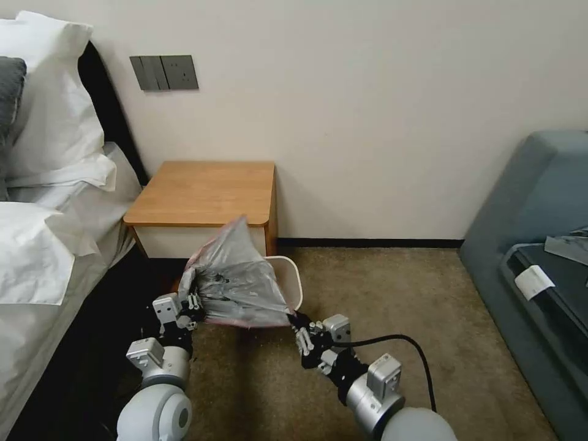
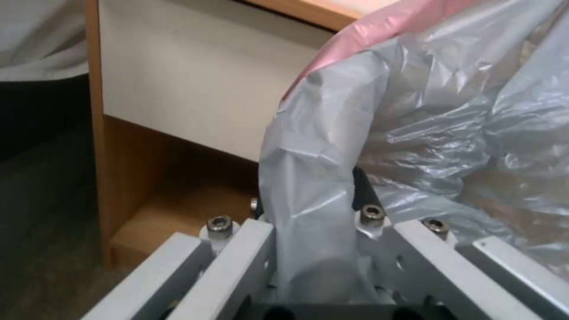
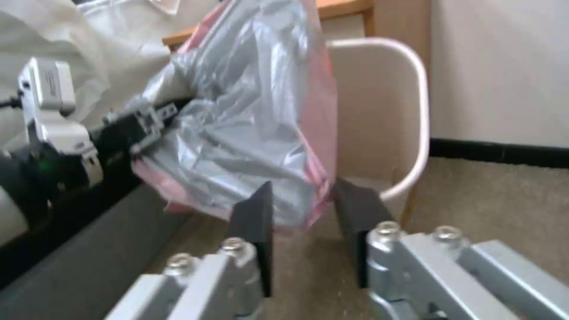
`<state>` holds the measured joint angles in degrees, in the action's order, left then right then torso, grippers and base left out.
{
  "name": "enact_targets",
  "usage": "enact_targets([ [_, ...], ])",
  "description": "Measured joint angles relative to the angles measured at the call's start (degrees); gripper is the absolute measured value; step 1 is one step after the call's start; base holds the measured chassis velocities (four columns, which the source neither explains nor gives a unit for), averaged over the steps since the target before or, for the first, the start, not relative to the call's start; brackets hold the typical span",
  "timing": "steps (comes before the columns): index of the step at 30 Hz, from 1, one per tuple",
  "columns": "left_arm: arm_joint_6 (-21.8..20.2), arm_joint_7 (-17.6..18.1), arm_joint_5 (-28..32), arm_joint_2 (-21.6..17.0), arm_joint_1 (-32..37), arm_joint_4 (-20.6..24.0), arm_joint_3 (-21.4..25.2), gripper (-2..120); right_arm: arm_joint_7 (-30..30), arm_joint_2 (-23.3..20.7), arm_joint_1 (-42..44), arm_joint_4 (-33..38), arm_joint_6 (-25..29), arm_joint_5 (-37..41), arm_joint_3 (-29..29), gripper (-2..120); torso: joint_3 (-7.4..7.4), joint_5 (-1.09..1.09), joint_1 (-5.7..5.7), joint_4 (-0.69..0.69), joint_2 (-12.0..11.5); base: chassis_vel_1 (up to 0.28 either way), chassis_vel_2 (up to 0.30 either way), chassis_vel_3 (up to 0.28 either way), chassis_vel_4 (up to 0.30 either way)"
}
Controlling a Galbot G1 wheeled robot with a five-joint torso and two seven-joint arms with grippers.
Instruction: Pick up the garbage bag from the table and place it over the trash can.
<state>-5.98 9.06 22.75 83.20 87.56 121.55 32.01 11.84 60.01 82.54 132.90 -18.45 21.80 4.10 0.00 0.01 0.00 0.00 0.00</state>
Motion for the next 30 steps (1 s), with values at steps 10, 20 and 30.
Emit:
enact_targets([
  [10, 1.5, -3.0, 2.7, -0.3, 0.2, 0.2, 0.1, 3, -0.7, -0.1, 0.0, 3.3, 0.8, -0.4, -1.1, 60, 0.0, 0.0, 0.0, 0.0, 0.0, 0.0, 0.0, 0.0, 0.0],
  [20, 7.3, -11.1, 6.8, -1.9, 0.4, -1.5, 0.3, 3, -0.3, -1.1, -6.9, 7.3, 1.3, 14.1, -4.2, 98, 0.0, 0.0, 0.0, 0.0, 0.0, 0.0, 0.0, 0.0, 0.0],
  [30, 11.7, -19.1, 12.0, -2.2, 0.1, -3.5, 0.8, 3, 8.3, -2.0, -12.7, 8.4, -3.3, 33.7, -4.3, 86, 0.0, 0.0, 0.0, 0.01, 0.0, 0.0, 0.0, 0.0, 0.0],
])
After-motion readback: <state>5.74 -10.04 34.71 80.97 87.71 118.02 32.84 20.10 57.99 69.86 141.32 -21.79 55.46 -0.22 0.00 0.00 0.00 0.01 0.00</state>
